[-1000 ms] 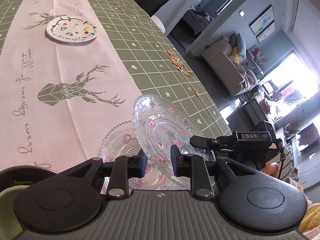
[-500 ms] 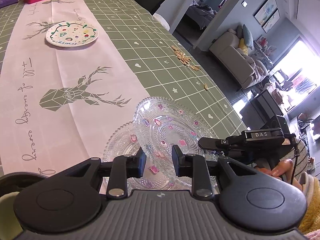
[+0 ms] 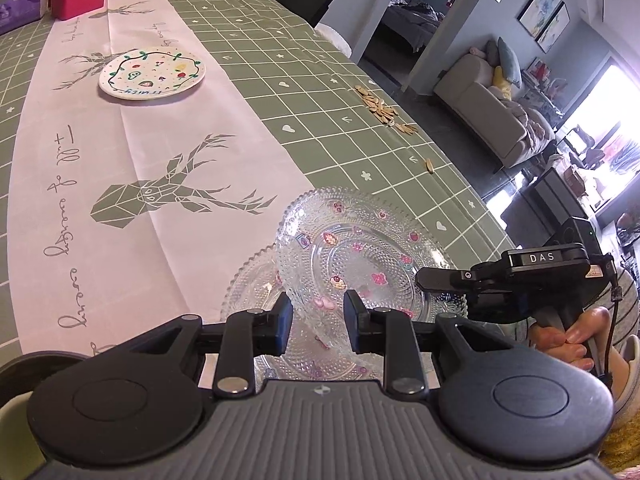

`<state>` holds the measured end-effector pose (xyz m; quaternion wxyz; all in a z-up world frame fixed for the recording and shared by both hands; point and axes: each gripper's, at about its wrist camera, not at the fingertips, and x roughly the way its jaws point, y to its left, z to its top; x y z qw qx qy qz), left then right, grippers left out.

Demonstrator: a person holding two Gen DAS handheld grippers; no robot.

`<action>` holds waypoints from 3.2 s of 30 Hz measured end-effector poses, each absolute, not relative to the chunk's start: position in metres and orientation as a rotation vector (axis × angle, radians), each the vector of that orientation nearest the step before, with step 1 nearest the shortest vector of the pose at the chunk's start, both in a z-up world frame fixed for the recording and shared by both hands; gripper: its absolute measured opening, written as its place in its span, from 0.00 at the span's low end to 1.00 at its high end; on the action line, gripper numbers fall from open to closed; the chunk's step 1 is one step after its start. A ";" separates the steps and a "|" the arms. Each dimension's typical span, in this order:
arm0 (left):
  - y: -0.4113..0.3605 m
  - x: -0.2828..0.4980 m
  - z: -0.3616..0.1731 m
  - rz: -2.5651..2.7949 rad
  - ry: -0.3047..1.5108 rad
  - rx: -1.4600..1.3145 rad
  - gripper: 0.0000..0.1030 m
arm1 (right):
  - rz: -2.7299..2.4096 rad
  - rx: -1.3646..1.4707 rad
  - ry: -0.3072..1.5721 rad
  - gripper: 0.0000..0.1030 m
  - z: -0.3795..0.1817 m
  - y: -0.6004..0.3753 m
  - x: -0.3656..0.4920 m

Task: Organize plates and bowls
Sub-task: 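Lower the small glass plate onto the large glass plate and open both grippers, then move both grippers to the white painted plate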

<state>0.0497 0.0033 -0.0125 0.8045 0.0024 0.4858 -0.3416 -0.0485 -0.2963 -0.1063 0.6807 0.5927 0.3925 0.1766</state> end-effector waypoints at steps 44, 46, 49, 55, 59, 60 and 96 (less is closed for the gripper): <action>0.015 0.031 0.024 -0.516 0.807 0.142 0.34 | 0.260 0.518 0.888 0.18 -0.052 -0.214 -0.024; 0.013 0.029 0.024 -0.515 0.793 0.157 0.37 | 0.246 0.470 0.872 0.20 -0.050 -0.207 -0.025; 0.012 0.027 0.024 -0.518 0.787 0.167 0.39 | 0.222 0.346 0.828 0.24 -0.045 -0.192 -0.030; 0.019 0.030 0.025 -0.445 0.768 0.188 0.40 | 0.193 0.199 0.788 0.37 -0.043 -0.170 -0.035; 0.028 0.036 0.026 -0.425 0.779 0.158 0.40 | 0.201 0.194 0.793 0.44 -0.043 -0.167 -0.034; 0.030 0.037 0.027 -0.441 0.790 0.147 0.40 | 0.212 0.226 0.800 0.46 -0.044 -0.171 -0.033; 0.039 0.043 0.026 -0.439 0.798 0.136 0.41 | 0.178 0.185 0.788 0.94 -0.045 -0.156 -0.037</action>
